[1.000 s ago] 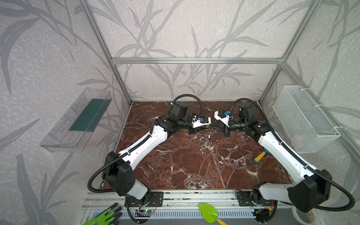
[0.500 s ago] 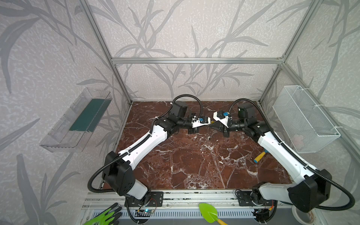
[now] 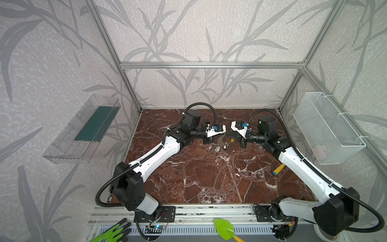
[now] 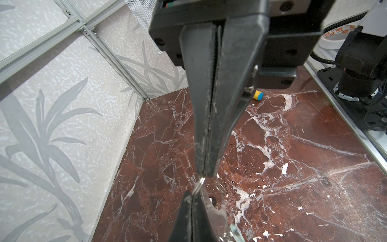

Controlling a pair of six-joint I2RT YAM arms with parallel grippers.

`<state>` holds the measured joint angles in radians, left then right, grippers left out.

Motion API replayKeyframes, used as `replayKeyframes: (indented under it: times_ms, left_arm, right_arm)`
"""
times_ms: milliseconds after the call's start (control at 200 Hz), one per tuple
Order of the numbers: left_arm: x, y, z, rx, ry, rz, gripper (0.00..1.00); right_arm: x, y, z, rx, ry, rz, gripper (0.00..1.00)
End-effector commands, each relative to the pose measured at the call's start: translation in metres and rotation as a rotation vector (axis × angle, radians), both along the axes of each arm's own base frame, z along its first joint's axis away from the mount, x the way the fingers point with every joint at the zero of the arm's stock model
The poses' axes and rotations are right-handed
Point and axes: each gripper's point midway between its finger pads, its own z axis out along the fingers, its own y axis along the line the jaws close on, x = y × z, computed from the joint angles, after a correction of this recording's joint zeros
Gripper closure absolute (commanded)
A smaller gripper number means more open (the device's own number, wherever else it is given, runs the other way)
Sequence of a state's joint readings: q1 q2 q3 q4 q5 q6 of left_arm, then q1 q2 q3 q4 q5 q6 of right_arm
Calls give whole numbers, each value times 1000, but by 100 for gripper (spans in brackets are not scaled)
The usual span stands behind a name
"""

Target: Put the keys on the keyring

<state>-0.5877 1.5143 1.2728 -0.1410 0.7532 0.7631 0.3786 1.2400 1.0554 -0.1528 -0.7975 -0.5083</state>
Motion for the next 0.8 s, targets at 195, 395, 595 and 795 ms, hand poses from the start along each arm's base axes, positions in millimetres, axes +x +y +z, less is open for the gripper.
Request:
replayKeyframes:
  times_ms: [195,395,595,795]
  left_arm:
    - [-15,-5,27,-91,-46,-61,97]
    - [-17,-6,27,-100,-39,-72,86]
    - [-19,-7,28,-106,-34,-86,91]
    - [-20,-6,23,-85,-38,-86,100]
  right_arm:
    - [-5,2,16,48,-27,40,100]
    - [-8,3,16,50,-11,63,100]
    - [-6,3,16,48,-8,56,100]
    - [2,1,17,56,-21,7,100]
